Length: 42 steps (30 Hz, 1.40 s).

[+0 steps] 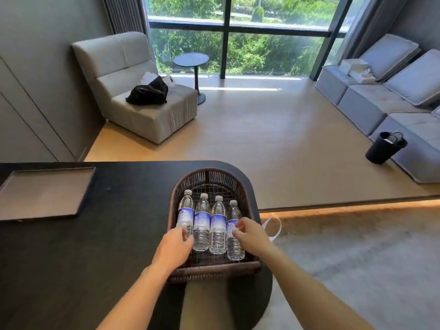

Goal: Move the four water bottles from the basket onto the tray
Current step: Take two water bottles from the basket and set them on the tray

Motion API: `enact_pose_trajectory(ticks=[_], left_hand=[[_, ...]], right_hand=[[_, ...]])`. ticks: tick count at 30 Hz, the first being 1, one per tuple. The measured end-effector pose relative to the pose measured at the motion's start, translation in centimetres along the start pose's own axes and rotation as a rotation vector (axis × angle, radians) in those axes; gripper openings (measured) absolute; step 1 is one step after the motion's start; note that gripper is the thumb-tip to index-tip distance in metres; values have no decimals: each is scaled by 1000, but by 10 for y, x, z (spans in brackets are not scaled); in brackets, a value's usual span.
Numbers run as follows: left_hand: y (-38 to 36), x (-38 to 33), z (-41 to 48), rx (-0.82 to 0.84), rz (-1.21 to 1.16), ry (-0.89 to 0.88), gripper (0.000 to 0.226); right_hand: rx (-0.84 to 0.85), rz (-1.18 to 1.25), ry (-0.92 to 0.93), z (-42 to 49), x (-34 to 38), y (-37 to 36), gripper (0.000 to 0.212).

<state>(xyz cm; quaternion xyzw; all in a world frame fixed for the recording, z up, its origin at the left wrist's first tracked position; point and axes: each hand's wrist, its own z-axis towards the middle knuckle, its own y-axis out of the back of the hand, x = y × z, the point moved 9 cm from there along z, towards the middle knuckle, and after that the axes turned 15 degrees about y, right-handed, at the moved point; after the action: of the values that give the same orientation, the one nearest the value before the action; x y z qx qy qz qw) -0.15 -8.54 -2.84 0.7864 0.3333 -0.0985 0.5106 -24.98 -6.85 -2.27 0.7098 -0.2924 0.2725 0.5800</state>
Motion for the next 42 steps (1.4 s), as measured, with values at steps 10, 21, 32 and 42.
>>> enact_pose_trajectory(ticks=[10, 21, 32, 42], left_hand=[[-34, -55, 150, 98, -13, 55, 68], [-64, -52, 215, 121, 185, 164, 74], [-57, -53, 221, 63, 56, 153, 42], [-15, -56, 133, 54, -121, -159, 57]], right_hand=[[27, 24, -172, 133, -23, -31, 39], [339, -184, -267, 193, -59, -64, 42], [256, -196, -268, 187, -57, -56, 47], [144, 186, -91, 108, -12, -42, 49]])
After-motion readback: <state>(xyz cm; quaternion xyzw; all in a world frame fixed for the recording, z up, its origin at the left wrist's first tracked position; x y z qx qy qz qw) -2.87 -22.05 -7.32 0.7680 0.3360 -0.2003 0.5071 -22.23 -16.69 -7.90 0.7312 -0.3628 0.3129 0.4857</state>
